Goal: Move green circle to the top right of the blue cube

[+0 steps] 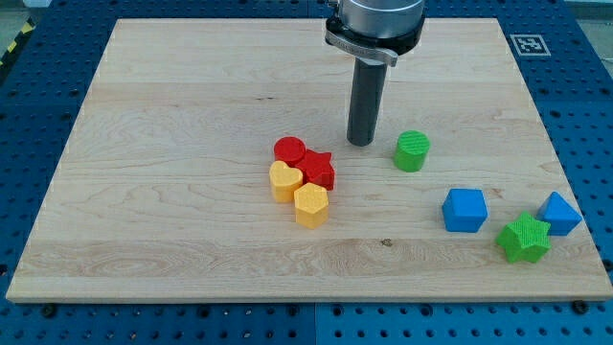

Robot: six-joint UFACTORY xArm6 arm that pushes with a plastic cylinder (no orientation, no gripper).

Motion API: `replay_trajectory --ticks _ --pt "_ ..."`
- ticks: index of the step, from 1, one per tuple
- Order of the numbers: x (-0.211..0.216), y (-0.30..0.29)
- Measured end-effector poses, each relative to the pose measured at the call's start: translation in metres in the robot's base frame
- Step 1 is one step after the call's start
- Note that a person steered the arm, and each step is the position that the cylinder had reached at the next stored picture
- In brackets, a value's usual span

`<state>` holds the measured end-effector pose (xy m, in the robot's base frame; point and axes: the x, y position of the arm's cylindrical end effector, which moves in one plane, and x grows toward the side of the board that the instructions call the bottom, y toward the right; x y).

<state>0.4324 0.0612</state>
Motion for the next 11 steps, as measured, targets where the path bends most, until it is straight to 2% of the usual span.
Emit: replay_trajectory --ticks 1,3,11 --pt "0.000 0.021" --pt "0.029 0.061" --pt "0.082 0.107"
